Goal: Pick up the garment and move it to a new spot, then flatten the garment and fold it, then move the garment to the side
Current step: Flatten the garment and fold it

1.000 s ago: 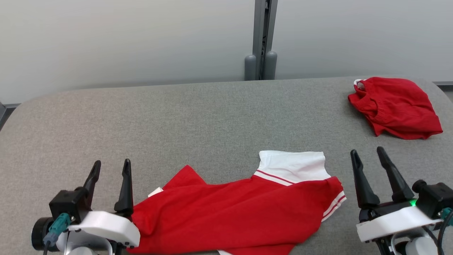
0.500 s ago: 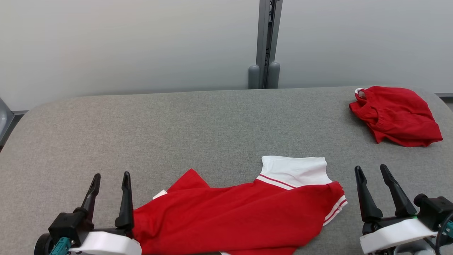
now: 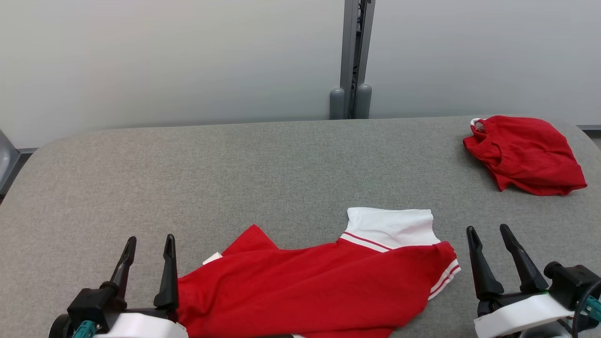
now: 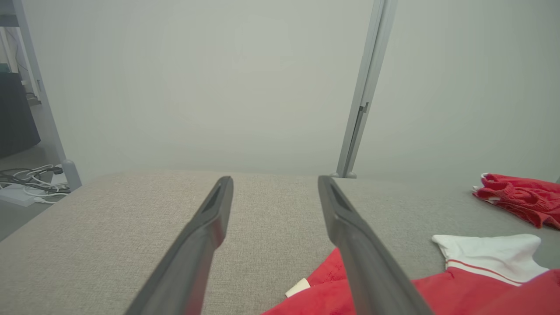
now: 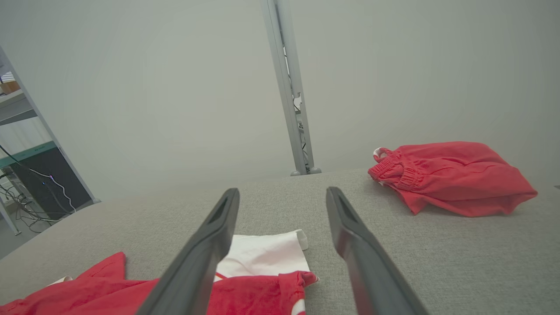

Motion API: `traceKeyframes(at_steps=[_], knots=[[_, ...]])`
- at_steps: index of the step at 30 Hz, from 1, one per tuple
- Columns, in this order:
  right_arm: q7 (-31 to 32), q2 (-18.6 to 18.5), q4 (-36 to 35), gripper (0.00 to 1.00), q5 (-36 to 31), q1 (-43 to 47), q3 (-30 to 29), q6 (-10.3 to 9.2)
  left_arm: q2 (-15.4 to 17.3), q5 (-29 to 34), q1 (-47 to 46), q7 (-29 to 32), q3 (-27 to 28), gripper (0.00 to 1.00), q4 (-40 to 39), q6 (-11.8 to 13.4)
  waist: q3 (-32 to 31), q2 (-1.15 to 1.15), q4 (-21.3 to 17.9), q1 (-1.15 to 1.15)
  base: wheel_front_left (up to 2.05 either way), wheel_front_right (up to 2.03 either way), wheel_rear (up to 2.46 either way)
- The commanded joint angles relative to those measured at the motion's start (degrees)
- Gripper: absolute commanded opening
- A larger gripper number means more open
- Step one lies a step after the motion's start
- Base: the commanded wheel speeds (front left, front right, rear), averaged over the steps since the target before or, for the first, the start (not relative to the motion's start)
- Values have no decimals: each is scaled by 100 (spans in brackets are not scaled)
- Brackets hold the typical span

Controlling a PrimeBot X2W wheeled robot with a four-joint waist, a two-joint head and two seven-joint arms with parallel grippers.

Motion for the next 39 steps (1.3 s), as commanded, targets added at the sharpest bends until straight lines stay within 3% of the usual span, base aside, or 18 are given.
traceKeyframes(at_steps=[1,11,27,35,39], knots=[[2,-40,-46,100,-23,-31,12,3,-27,84,51,-23,88,100,30,-67,2,0,-6,0,0,0,0],[2,-73,-81,100,-5,-44,15,3,-233,362,15,-23,349,100,200,-354,-1,0,-31,0,0,0,0],[32,-112,-4,100,30,-160,33,3,-403,600,-114,-23,588,100,441,-604,29,0,-33,0,0,0,0],[696,-335,398,100,314,-675,9,3,-219,522,-418,289,519,100,701,-763,73,0,5,0,0,0,0],[1399,-297,723,100,717,-989,-120,3,-114,402,-623,705,464,100,755,-887,149,0,60,0,0,0,0]])
